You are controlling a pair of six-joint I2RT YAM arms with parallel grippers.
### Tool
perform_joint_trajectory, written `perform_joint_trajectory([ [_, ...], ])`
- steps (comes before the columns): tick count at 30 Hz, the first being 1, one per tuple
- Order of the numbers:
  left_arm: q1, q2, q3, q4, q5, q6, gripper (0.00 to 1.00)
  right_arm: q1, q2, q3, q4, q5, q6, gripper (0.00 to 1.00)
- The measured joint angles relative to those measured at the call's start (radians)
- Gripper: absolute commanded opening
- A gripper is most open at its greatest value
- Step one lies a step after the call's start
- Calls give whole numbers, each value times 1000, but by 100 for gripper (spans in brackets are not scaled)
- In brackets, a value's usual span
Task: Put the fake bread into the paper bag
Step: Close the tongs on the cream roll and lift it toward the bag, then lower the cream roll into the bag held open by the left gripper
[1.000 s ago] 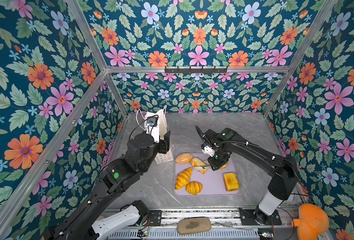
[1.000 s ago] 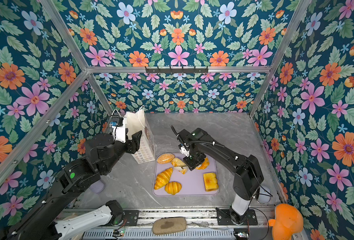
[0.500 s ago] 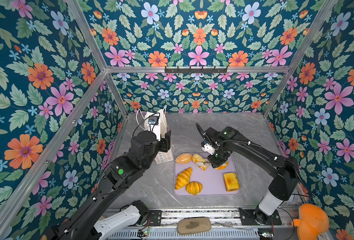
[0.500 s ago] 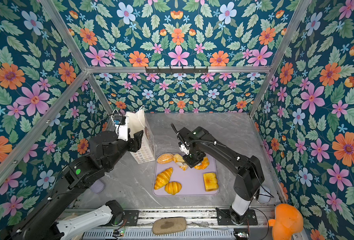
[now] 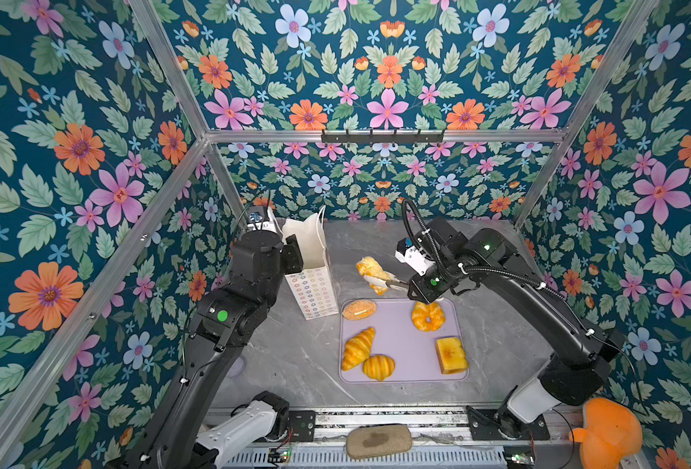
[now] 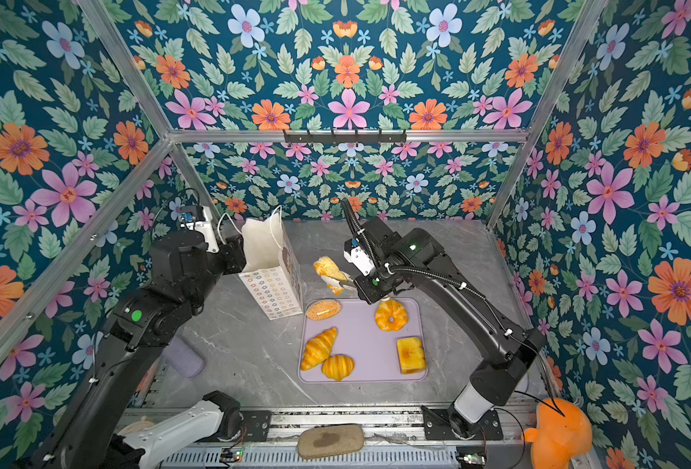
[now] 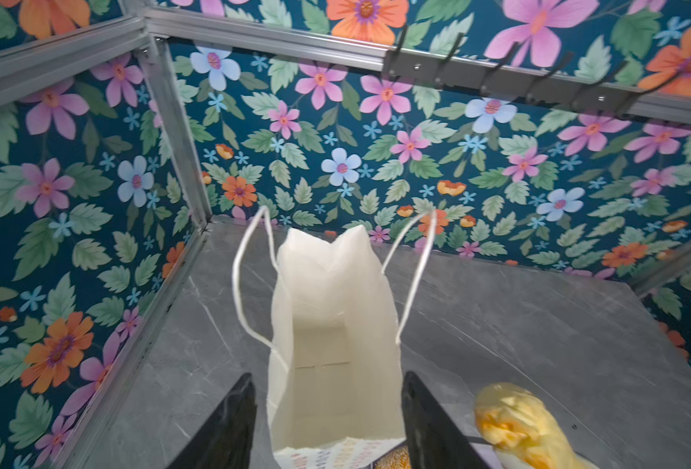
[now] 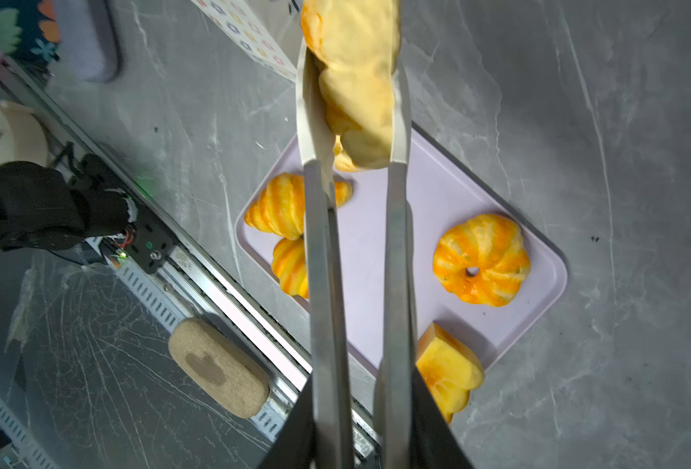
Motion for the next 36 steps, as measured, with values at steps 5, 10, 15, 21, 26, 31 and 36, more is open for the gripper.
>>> perform_joint_trajectory([
  [5,177,40,-32,-10,155,-26,60,1,31,162,-14,-72,11,14],
  [10,331,62,-126,11,348,-53,58,10,112,343,-21,-165,20,13],
  [15,364,72,-181,53,484,-57,56,46,246,578,-45,-218,32,13],
  [21,369,87,-203,95,543,-57,54,72,395,788,-73,-238,56,13],
  [26,369,92,-236,111,539,-57,53,104,395,733,-21,-243,91,12],
  [31,369,90,-264,138,535,-57,48,116,418,725,70,-237,120,13],
  [36,369,82,-282,160,536,-57,44,120,460,731,134,-193,148,13],
])
